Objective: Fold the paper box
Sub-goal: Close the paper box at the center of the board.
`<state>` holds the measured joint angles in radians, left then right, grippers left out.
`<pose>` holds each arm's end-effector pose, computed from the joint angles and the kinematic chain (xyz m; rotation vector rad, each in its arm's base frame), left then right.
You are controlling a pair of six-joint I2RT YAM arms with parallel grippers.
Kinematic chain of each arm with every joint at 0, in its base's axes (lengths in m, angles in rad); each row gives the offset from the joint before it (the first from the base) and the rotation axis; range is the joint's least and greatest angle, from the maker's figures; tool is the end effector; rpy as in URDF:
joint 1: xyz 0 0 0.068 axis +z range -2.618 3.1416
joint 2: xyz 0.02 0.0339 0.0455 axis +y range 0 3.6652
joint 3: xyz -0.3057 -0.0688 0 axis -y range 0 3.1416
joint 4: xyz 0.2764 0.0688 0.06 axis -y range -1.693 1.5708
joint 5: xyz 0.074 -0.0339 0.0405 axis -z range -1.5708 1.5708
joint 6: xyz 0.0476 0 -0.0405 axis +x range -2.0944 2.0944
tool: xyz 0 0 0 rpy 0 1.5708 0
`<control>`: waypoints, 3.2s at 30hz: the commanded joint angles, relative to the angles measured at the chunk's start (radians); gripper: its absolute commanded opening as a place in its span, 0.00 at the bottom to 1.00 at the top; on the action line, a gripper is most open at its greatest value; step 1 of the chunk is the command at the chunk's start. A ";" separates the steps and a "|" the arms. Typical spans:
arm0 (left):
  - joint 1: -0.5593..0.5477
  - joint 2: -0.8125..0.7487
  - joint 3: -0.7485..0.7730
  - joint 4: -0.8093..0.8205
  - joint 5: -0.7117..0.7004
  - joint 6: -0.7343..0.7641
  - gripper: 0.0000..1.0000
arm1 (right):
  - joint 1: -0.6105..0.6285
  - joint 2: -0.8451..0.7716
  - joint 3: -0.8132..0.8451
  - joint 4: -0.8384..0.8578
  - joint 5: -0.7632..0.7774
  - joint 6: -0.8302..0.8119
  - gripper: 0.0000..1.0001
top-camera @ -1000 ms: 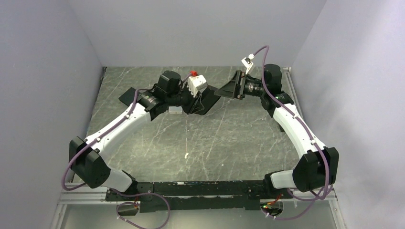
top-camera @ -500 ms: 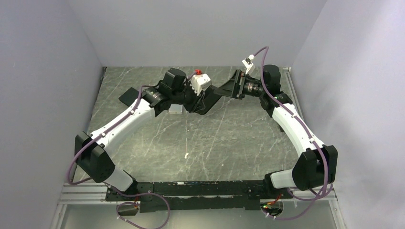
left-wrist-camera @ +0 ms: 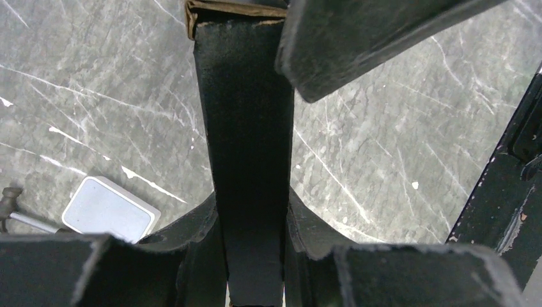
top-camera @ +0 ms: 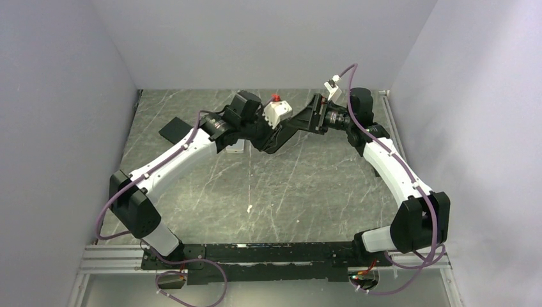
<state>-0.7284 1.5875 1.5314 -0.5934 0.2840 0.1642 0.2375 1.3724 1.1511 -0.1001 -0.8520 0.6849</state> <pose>0.2894 -0.2761 0.3912 1.1184 1.9664 -0.6216 0.3245 0.1154 0.3778 -0.1880 2.0262 1.4065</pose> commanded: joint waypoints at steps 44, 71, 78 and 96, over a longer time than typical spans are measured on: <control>0.014 -0.140 -0.071 0.136 0.097 -0.138 0.59 | -0.048 -0.052 -0.109 0.430 -0.194 0.326 0.58; 0.342 -0.541 -0.690 0.759 0.192 -0.682 0.96 | -0.226 -0.072 -0.210 0.624 -0.214 0.582 0.57; 0.343 -0.518 -0.879 1.128 0.338 -0.544 0.97 | -0.231 -0.045 -0.208 0.544 -0.209 0.577 0.56; 0.204 -0.219 -0.848 1.499 0.427 -0.275 1.00 | -0.232 0.017 -0.212 0.481 -0.193 0.565 0.55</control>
<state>-0.5056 1.3235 0.6243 0.8005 0.6888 -0.1761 0.0071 1.3895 0.9356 0.3511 -1.0485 1.2373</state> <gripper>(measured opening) 0.994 0.814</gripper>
